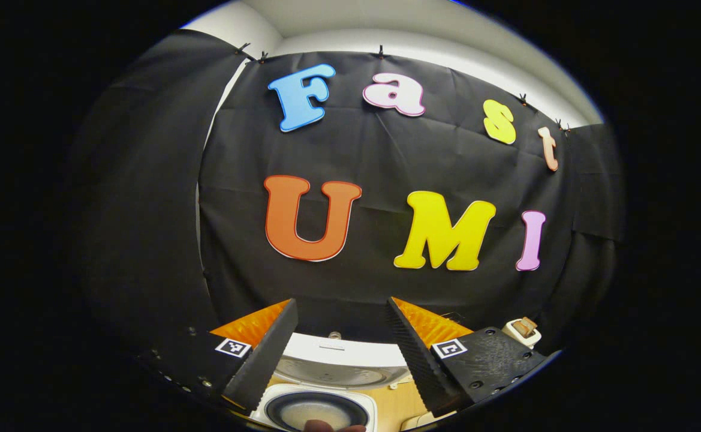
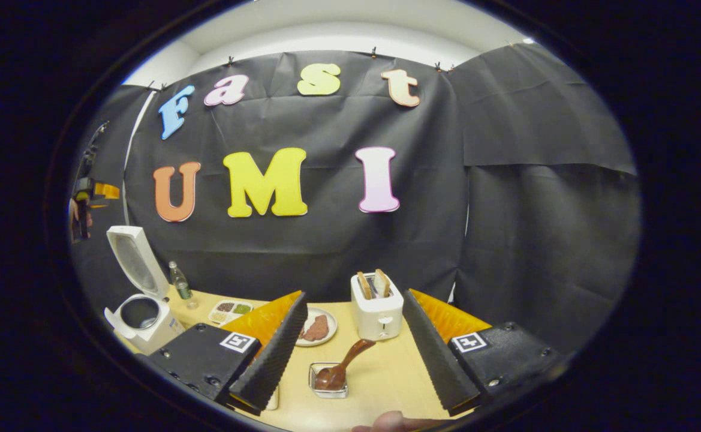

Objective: Close the left gripper, press the button to open the rice cooker; take a wooden spoon from the chopstick holder with the right hand, scoop a spoonful of rice and pour it into the rice cooker, then put the wooden spoon back into the chopstick holder.

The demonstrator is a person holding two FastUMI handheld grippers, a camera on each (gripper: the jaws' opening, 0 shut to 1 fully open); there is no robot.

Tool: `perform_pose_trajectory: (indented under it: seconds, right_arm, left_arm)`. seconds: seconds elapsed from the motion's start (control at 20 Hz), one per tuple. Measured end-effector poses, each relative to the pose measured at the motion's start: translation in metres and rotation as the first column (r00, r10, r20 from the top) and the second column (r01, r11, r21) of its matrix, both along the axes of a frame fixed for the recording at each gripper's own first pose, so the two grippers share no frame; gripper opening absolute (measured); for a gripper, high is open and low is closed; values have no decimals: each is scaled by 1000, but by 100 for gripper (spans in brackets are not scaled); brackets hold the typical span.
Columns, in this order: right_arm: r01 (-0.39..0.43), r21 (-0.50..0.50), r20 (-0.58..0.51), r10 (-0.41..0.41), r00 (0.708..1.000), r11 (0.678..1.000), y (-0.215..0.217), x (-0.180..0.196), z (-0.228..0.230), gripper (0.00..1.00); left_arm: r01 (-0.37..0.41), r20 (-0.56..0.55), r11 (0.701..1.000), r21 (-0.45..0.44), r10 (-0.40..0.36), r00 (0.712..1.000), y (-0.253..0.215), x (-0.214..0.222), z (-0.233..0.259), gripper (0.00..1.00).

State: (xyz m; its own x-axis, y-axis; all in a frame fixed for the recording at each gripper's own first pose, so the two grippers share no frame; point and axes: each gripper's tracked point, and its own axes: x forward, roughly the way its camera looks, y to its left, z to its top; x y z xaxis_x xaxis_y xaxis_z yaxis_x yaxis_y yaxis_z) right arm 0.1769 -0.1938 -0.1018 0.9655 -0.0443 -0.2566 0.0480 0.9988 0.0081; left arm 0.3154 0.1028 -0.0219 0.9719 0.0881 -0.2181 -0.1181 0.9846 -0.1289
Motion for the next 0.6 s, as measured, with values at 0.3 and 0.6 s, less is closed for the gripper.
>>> perform_pose_trajectory:
  seconds: [0.3, 0.6]
  right_arm:
    - [41, 3, -38, -40, 998, 999, 2, -14, -8, 100]
    - [45, 12, -46, -45, 998, 999, 10, -18, -7, 100]
  left_arm:
    - [45, -128, 999, 15, -43, 991, 3, 31, -54, 94]
    - [106, -216, 992, 73, -88, 972, -6, 25, -75, 97]
